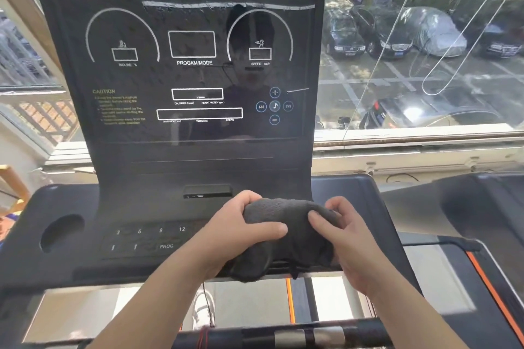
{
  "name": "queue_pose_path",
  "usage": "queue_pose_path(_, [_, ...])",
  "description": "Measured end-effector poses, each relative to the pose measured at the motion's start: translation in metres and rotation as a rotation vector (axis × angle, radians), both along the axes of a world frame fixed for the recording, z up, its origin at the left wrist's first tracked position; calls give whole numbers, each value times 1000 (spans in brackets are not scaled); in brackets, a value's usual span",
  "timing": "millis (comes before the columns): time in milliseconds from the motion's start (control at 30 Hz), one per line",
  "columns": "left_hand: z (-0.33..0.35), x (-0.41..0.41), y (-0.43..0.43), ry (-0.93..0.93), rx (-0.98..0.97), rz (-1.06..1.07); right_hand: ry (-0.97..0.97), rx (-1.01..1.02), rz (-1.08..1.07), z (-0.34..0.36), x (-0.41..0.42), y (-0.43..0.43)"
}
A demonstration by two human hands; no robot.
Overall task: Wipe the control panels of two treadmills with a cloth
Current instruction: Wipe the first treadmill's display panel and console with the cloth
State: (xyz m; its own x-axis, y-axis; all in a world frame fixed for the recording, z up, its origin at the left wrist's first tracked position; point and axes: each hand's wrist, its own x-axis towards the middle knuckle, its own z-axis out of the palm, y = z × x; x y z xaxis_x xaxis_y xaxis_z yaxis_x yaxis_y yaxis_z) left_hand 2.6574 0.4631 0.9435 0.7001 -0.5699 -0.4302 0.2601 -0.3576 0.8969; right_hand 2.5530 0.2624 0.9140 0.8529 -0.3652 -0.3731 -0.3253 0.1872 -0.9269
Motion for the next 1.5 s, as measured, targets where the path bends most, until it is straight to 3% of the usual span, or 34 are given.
queue_pose_path(100, [-1, 11, 2, 45, 29, 26, 62, 37, -25, -8, 0, -7])
queue_pose_path(233, [-6, 31, 1, -244, 104, 108, 29, 69, -72, -10, 14, -12])
queue_pose_path(333, [-33, 32, -6, -815, 464, 141, 94, -286, -154, -27, 30, -19])
queue_pose_path(400, [-55, 14, -19, -1092, 566, -19, 125, -449, -182, -43, 34, -31])
queue_pose_path(467, [-73, -5, -37, -1069, 629, -327, 167, -584, -118, -56, 35, -41])
queue_pose_path(533, [-90, -11, -49, -1049, 742, -513, 213, -883, -10, -59, 38, -48])
queue_pose_path(600, [-99, 3, -51, -1190, 715, -528, 220, -1154, 59, -58, 44, -51])
queue_pose_path(733, [-97, 59, -52, -1507, 729, -393, 188, -1101, 160, -68, 47, -57])
queue_pose_path(867, [-90, 52, -74, -1321, 753, -169, 170, -1028, 230, -82, 34, -65])
queue_pose_path(967, [-100, 2, -80, -1190, 723, -171, 162, -988, 242, -80, 34, -70])
queue_pose_path(1133, [-109, -21, -61, -1349, 458, -472, 190, -1001, 249, -79, 39, -75])
queue_pose_path(1267, [-104, 41, -58, -1332, 697, -233, 204, -1028, 267, -80, 41, -73])
queue_pose_path(1367, [-104, 15, -70, -1221, 753, -121, 201, -1030, 262, -82, 43, -70])
queue_pose_path(1500, [-114, -46, -59, -1276, 533, -386, 186, -1054, 255, -83, 45, -70])
